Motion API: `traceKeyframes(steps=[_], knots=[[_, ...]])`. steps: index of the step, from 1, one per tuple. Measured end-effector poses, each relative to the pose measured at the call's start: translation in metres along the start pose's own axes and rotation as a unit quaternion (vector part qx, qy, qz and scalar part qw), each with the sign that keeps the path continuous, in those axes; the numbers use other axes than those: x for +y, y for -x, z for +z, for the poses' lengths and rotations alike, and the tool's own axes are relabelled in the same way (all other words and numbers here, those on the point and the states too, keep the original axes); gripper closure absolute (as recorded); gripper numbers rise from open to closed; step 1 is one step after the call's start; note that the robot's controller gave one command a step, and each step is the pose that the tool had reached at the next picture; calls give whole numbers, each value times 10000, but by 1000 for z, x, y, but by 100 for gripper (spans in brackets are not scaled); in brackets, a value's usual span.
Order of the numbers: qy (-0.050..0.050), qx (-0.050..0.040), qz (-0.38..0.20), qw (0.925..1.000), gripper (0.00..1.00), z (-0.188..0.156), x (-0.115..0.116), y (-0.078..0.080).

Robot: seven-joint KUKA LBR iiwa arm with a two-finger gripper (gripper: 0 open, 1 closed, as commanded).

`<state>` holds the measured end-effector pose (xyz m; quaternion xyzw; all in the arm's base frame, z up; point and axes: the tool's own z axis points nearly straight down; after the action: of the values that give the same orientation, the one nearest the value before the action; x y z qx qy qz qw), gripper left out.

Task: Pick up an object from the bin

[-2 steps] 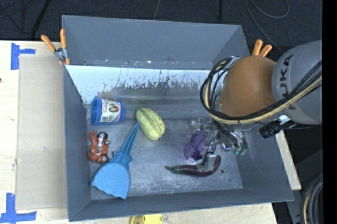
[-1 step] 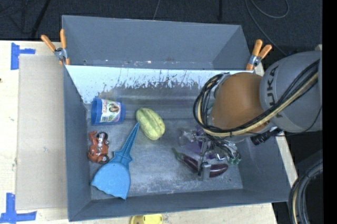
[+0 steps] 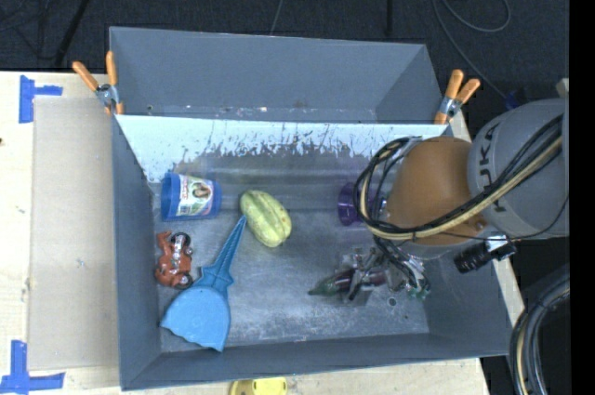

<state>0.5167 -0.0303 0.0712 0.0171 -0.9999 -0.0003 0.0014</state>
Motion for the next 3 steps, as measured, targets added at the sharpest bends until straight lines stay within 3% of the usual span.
traceKeyframes(steps=[1, 2, 3], knots=[[0, 0, -2, 10000, 100, 0, 0, 0], [-2, -13, 119, 9999, 100, -115, -11, -19], [-2, -13, 119, 9999, 100, -115, -11, -19]])
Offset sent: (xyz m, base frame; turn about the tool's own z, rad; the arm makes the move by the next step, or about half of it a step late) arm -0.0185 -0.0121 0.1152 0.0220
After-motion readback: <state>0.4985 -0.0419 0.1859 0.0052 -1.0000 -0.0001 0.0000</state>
